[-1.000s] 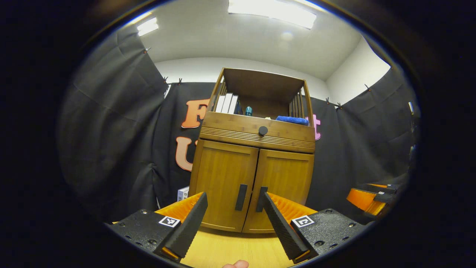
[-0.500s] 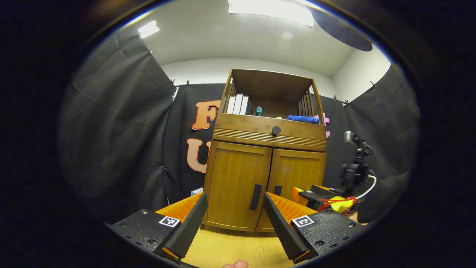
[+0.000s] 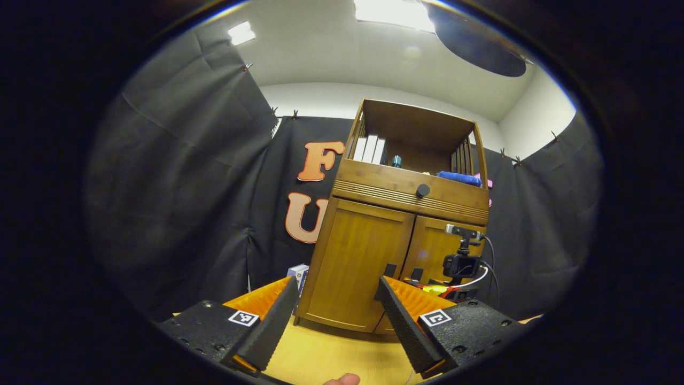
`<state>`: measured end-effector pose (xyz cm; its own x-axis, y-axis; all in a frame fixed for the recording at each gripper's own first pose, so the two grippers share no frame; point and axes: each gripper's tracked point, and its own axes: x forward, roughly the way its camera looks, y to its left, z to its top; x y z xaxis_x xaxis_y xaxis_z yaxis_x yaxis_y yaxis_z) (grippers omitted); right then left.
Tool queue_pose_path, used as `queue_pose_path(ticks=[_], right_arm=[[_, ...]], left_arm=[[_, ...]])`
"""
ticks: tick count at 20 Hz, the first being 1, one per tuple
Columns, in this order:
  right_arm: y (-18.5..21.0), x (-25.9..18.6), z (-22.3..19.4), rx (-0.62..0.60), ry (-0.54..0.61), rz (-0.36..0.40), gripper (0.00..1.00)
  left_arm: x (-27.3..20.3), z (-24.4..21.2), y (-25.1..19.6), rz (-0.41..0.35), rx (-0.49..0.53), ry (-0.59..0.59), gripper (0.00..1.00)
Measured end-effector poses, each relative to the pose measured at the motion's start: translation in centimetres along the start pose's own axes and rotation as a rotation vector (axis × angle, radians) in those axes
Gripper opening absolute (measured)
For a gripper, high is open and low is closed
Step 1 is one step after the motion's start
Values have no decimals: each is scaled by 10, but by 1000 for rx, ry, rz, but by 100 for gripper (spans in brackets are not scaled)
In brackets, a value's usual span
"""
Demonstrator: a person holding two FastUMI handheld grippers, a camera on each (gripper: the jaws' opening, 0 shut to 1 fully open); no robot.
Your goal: Open the right door of the double-door shoe cabinet with the right hand, and open the left door with the left hand.
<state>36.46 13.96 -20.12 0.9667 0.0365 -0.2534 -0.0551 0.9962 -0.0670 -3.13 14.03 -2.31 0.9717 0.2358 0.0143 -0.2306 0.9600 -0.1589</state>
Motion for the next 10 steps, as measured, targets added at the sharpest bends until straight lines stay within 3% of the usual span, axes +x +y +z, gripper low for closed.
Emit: queue_pose_path(ticks=[4,6,7,8,10], right_arm=[[-6,6,-4,25,-7,-40,96],[-2,6,-4,22,-8,-38,96],[-1,5,-4,20,-9,-35,90],[5,6,-4,22,-12,-21,93],[15,7,-4,15,-19,1,68]], left_arm=[[0,-2,9,13,39,6,94],[3,-1,13,19,46,7,94],[2,-2,13,20,46,8,91],[1,-2,15,21,48,6,91],[0,-1,18,25,48,7,91]])
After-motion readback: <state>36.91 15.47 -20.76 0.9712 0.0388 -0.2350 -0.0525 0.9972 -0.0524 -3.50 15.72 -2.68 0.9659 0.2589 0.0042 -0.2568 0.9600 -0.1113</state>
